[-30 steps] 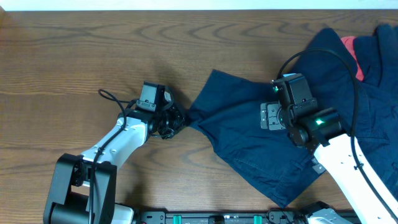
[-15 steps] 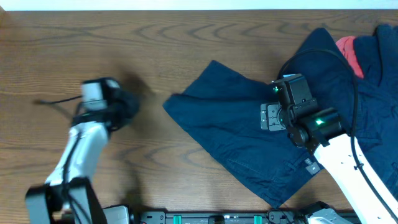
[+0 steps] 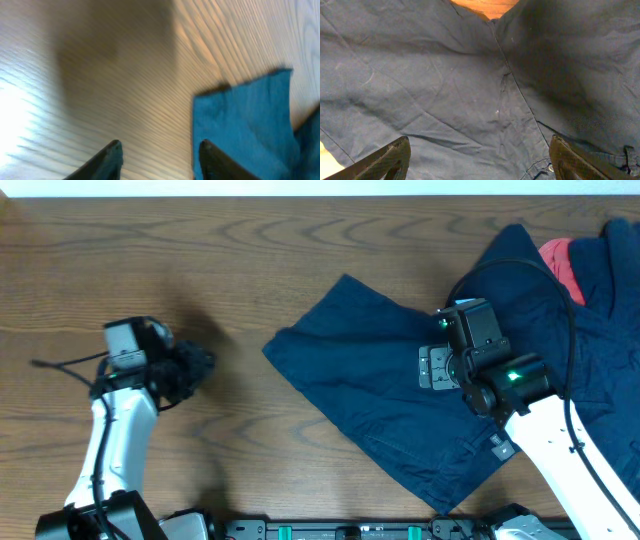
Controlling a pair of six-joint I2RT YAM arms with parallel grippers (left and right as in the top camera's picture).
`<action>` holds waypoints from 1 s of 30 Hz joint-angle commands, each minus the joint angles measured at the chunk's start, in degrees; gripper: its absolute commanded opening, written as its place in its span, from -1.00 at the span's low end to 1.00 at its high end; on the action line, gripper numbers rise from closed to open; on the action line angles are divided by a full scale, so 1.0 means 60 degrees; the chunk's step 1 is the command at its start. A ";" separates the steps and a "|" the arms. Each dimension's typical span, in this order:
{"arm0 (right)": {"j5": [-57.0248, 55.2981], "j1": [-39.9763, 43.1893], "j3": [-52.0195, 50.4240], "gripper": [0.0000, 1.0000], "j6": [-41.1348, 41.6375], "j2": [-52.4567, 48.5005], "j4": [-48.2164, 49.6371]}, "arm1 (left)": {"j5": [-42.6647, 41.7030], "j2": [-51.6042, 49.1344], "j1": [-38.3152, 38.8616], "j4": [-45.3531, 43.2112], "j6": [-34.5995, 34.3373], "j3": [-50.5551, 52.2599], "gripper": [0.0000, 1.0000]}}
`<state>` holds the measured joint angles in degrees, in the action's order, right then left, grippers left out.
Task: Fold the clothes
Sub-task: 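Grasp the garment's left corner with the left gripper, then pull the left corner leftward with the left gripper to spread the garment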
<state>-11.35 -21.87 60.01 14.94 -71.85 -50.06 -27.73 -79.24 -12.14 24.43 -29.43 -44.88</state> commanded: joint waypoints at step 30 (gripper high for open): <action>0.0069 0.0091 0.0040 0.75 0.0153 -0.0080 -0.0317 | 0.1384 -0.3632 0.3257 -0.4874 -0.0816 -0.0874 -0.88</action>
<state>-10.92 -21.87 60.01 14.94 -71.99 -51.70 -23.83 -101.49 11.88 -4.05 -35.75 -46.00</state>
